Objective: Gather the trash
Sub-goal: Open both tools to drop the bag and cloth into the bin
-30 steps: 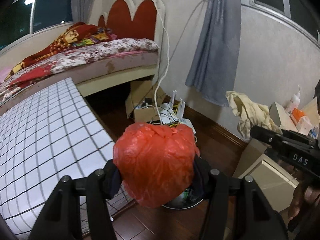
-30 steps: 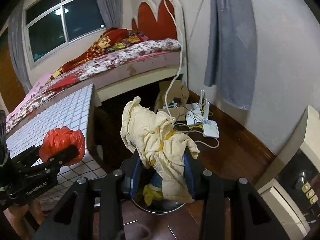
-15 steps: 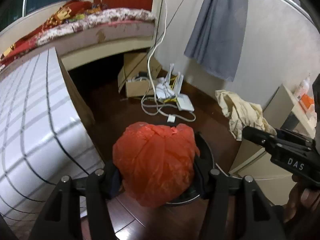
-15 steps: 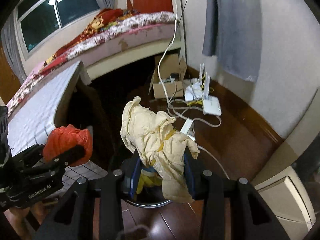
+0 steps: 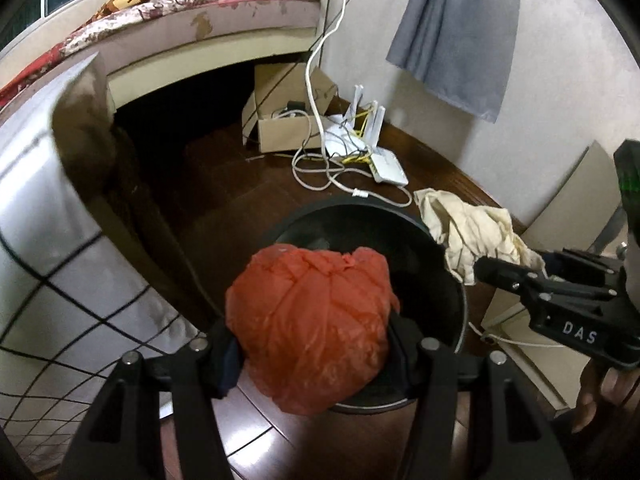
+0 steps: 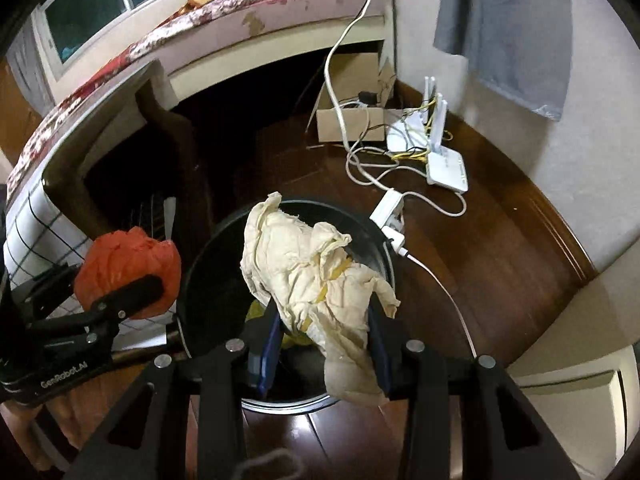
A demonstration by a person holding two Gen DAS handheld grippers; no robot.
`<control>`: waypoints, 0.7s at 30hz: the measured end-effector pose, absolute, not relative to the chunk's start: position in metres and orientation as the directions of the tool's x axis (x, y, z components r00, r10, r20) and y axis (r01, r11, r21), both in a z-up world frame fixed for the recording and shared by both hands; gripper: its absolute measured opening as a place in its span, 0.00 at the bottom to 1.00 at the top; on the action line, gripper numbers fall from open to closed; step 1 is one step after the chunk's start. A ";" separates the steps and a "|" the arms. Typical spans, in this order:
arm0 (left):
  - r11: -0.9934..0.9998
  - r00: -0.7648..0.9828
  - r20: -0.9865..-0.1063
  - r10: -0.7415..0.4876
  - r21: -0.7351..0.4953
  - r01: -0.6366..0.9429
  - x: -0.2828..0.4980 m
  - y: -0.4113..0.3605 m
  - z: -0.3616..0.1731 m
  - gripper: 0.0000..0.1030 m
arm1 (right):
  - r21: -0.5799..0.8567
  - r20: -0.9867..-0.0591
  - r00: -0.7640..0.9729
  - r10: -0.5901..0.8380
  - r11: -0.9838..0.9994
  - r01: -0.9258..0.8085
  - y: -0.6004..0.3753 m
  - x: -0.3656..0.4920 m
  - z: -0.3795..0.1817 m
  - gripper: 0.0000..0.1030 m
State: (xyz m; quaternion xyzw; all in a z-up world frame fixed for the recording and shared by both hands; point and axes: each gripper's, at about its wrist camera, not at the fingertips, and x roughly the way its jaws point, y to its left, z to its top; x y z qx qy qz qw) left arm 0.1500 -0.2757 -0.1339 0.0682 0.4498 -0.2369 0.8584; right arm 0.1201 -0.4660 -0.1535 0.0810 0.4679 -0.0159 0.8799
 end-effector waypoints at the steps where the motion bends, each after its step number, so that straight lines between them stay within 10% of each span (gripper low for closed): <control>1: 0.878 0.479 -0.807 -0.346 -0.097 0.470 0.152 -0.277 -0.136 0.58 | 0.126 -0.828 0.558 0.053 0.987 0.095 -0.466 0.122 -0.156 0.40; 4: 0.859 0.457 -0.793 -0.403 -0.155 0.488 0.157 -0.279 -0.145 0.69 | 0.140 -0.833 0.548 0.077 0.987 0.074 -0.465 0.128 -0.164 0.42; 6: 0.865 0.449 -0.808 -0.383 -0.142 0.481 0.162 -0.284 -0.160 0.95 | 0.129 -0.830 0.553 0.073 0.990 0.063 -0.467 0.134 -0.176 0.72; 12: 0.903 0.459 -0.844 -0.276 -0.064 0.425 0.155 -0.274 -0.177 0.99 | 0.092 -0.865 0.502 -0.007 0.981 0.173 -0.486 0.122 -0.203 0.97; 21: 0.925 0.519 -0.817 -0.250 -0.044 0.377 0.139 -0.255 -0.160 0.99 | 0.054 -0.841 0.536 -0.074 0.974 0.219 -0.474 0.099 -0.190 0.99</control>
